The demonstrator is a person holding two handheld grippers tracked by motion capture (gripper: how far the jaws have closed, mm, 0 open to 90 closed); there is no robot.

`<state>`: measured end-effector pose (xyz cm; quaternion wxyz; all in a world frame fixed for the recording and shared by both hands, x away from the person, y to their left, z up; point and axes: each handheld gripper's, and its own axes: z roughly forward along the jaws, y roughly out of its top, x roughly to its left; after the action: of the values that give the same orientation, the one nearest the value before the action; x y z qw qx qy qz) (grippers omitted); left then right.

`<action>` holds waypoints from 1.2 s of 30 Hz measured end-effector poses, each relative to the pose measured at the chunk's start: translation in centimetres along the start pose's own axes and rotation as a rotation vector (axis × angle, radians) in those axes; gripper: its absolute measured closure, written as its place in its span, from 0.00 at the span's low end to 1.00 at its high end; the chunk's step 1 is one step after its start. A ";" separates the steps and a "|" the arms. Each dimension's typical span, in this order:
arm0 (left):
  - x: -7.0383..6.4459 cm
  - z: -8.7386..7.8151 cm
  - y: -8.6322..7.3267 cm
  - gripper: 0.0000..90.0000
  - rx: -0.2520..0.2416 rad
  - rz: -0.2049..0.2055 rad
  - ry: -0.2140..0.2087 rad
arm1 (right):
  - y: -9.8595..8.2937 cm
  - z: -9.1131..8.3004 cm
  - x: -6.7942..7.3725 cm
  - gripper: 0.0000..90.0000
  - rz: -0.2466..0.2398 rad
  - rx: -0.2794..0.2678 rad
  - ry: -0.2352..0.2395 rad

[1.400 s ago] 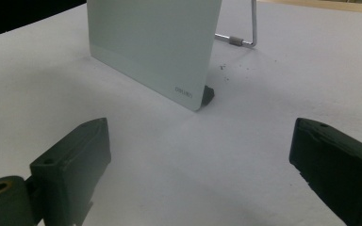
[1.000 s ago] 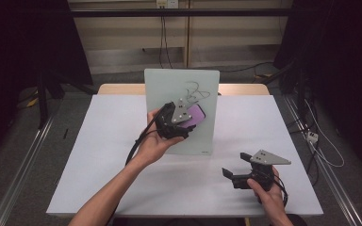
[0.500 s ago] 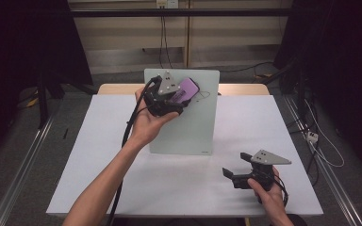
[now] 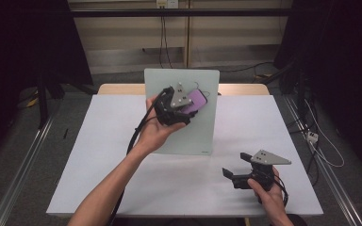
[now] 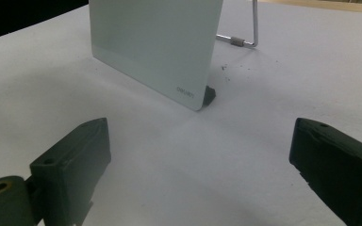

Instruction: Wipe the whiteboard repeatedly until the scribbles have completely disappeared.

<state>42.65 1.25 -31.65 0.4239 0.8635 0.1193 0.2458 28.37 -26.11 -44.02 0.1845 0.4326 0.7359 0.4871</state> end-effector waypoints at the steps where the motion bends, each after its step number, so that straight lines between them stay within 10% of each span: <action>1: -0.6 0.4 -0.4 0.45 0.011 0.012 -0.010 | 0.0 0.0 0.0 0.06 0.002 -0.002 -0.002; 8: -1.4 0.7 -2.2 0.45 0.021 -0.018 -0.049 | 0.0 0.0 0.0 0.06 0.003 -0.002 -0.001; 23: 5.1 -5.5 -2.5 0.45 -0.092 -0.163 0.145 | 0.0 0.1 0.0 0.06 0.003 0.001 -0.003; 31: 3.9 -4.3 -1.5 0.45 -0.059 -0.110 0.153 | 0.0 0.2 -0.1 0.06 0.000 0.003 0.002; 36: 1.4 -2.1 -1.7 0.45 -0.029 -0.065 0.085 | 0.0 0.1 0.0 0.06 0.002 -0.001 0.002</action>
<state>42.74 4.33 -31.43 0.4385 0.8418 0.1616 0.2702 28.46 -26.06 -44.04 0.1835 0.4329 0.7353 0.4882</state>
